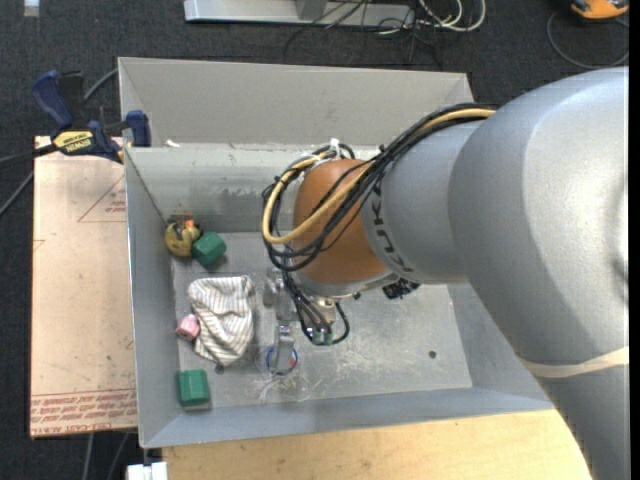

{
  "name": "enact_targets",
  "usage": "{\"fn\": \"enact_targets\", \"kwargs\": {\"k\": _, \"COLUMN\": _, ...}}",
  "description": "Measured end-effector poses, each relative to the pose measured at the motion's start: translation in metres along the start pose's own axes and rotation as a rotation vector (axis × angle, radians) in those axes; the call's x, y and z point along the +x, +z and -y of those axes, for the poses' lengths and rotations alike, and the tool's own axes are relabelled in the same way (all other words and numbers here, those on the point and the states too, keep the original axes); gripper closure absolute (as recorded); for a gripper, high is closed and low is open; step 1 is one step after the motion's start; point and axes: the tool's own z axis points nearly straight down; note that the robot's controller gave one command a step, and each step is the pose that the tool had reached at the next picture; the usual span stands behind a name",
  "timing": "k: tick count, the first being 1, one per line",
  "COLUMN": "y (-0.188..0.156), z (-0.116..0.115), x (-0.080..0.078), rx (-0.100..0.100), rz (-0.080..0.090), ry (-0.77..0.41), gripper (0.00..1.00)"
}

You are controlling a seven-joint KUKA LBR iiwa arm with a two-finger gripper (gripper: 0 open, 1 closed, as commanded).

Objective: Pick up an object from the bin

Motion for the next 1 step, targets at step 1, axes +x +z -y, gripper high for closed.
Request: {"fn": "enact_targets", "kwargs": {"k": 1, "y": -0.0012, "z": -0.0433, "x": 0.0118, "rx": -0.005, "rz": 0.004, "ry": 0.067, "gripper": 0.0}}
